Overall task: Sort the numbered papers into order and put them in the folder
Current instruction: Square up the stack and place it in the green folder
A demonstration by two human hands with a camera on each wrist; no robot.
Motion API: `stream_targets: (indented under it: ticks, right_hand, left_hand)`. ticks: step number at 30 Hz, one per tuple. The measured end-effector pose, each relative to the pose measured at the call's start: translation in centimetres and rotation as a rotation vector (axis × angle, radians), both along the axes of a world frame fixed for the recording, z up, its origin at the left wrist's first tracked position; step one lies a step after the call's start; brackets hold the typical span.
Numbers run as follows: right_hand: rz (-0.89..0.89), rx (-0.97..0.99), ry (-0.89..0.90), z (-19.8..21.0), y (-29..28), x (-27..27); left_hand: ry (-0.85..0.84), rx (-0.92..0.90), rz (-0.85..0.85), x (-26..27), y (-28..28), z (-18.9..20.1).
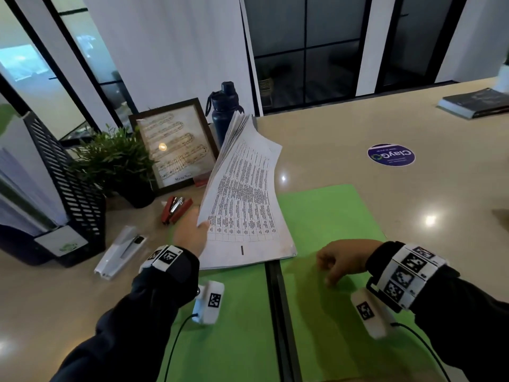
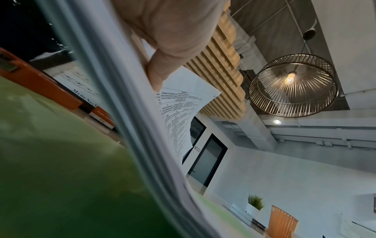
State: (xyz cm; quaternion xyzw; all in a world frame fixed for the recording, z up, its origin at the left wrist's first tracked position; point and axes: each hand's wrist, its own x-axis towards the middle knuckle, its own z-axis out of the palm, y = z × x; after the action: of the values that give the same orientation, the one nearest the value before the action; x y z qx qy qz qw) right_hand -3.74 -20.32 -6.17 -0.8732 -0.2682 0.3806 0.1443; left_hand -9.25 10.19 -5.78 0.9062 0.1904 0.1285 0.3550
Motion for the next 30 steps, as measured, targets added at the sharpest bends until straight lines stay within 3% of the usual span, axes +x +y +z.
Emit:
stream_targets:
  ticks: [2, 7, 10, 14, 18, 21, 26, 30]
  right_hand:
    - [0.015, 0.011, 0.0, 0.2, -0.1, 0.1]
    - [-0.118, 0.219, 0.238, 1.4, -2.0, 0.3]
    - [-0.135, 0.288, 0.282, 1.5, -2.3, 0.3]
    - [-0.125, 0.31, 0.089, 0.6, -1.9, -0.1]
    - [-0.12, 0.392, 0.105, 0.0, -2.1, -0.3]
    - [-0.079, 0.365, -0.013, 0.2, -2.1, -0.3]
    - [0.045, 0.263, -0.263, 0.4, -1.6, -0.6]
    - [0.116, 0.307, -0.314, 0.4, -1.6, -0.6]
  left_hand:
    - [-0.001, 0.002, -0.011, 0.0, 0.1, 0.1]
    - [0.064, 0.005, -0.103, 0.0, 0.6, 0.1]
    - [0.072, -0.015, -0.138, -0.4, 0.2, 0.2]
    - [0.065, -0.052, -0.139, -0.8, -1.7, 0.6]
    - [0.129, -0.07, -0.124, -0.4, -3.9, 0.2]
    - [0.153, -0.116, -0.1, 0.4, -5.2, -0.2]
    - [0.126, -0.107, -0.014, 1.2, -4.8, -0.3]
    - [0.1, -0.082, 0.001, 1.1, -3.6, 0.3]
